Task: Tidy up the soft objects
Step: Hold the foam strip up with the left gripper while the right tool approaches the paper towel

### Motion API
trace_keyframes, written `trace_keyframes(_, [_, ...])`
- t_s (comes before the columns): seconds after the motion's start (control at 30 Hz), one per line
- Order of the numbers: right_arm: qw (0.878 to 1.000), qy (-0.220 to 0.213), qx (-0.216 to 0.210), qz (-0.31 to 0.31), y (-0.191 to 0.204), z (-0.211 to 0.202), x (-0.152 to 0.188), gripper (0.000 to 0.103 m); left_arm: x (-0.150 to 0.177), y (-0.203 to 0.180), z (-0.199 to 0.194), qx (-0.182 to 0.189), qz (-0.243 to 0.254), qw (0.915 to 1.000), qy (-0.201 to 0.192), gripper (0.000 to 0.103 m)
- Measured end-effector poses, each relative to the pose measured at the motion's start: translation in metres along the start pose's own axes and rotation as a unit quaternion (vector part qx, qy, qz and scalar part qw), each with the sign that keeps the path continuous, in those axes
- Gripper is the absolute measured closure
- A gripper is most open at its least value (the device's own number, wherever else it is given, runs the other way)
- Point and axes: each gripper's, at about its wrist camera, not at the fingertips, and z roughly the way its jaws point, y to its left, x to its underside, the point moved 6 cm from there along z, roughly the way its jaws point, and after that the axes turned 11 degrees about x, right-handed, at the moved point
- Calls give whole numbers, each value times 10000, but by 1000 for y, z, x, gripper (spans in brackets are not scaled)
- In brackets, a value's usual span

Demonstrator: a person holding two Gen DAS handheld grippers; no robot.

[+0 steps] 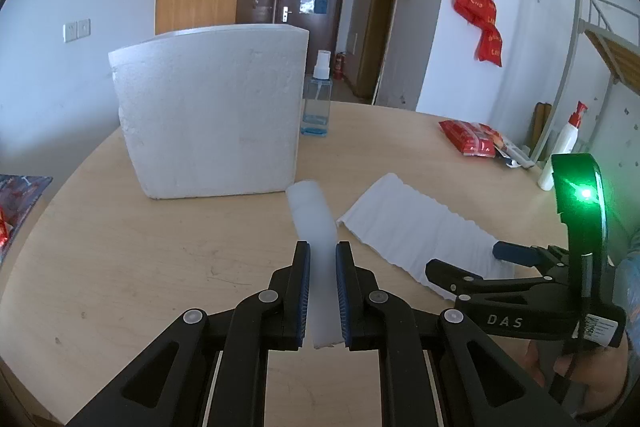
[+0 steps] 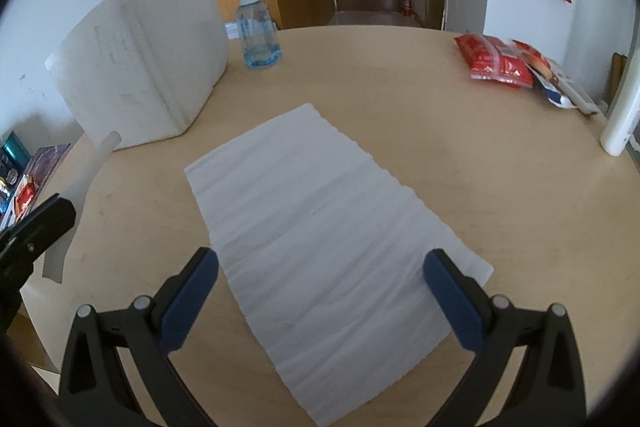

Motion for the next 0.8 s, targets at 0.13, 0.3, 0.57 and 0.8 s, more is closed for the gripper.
trace_keyframes(0.13, [9997, 52, 180, -131, 2, 2, 1, 0, 0, -1, 1, -5, -17, 10000, -2, 89])
trace_keyframes(0.3, [9990, 103, 353, -242, 3, 4, 2, 0, 1, -1, 1, 21, -42, 10000, -2, 89])
trace_keyframes(0.57, [9977, 252, 546, -315, 3, 7, 0, 3, 2, 3, -2, 112, -71, 9999, -54, 89])
trace_keyframes(0.8, [9972, 226, 678, -219, -1, 6, -3, 21, 4, 4, -1, 188, -27, 9998, -49, 89])
